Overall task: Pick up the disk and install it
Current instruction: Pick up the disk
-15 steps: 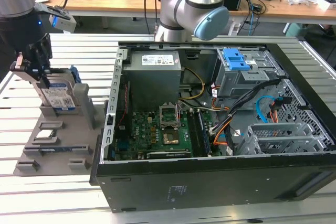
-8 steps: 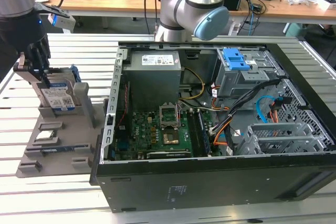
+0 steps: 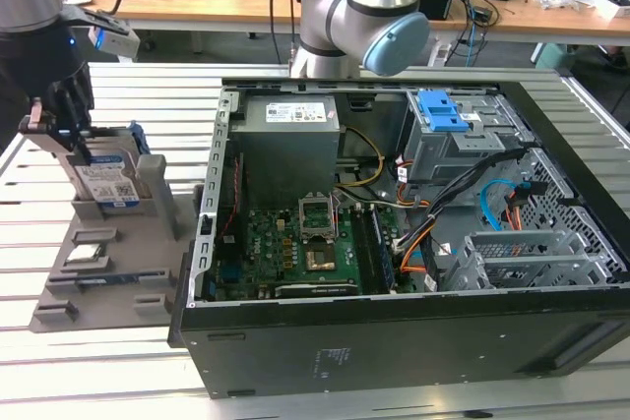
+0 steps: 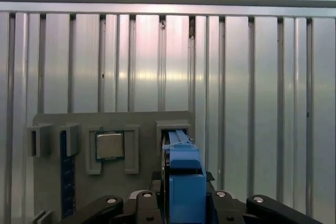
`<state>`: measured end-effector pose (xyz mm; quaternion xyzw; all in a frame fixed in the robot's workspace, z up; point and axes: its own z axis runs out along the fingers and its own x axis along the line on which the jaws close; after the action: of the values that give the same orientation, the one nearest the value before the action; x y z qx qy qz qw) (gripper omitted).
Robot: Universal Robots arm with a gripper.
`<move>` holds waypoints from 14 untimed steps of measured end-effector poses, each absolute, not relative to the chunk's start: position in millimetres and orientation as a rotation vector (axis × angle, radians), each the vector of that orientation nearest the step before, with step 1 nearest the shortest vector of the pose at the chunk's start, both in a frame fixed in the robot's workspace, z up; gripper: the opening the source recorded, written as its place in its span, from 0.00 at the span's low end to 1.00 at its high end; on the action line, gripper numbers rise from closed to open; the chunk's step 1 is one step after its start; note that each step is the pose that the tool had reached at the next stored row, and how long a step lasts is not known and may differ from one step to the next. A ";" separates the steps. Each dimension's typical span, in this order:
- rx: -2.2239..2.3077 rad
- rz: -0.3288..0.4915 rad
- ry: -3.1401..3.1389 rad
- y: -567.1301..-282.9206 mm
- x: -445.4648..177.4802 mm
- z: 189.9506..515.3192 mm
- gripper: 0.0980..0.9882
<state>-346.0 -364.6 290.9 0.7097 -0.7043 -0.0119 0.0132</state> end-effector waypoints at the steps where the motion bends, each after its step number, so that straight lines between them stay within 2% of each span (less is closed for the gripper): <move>1: 2.205 -0.037 -2.201 -364.6 -346.6 290.9 0.30; 14: 2.188 -0.037 -2.218 -363.4 -363.8 290.5 0.30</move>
<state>-363.8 -363.4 290.5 0.7021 -0.7119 -0.0120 0.0131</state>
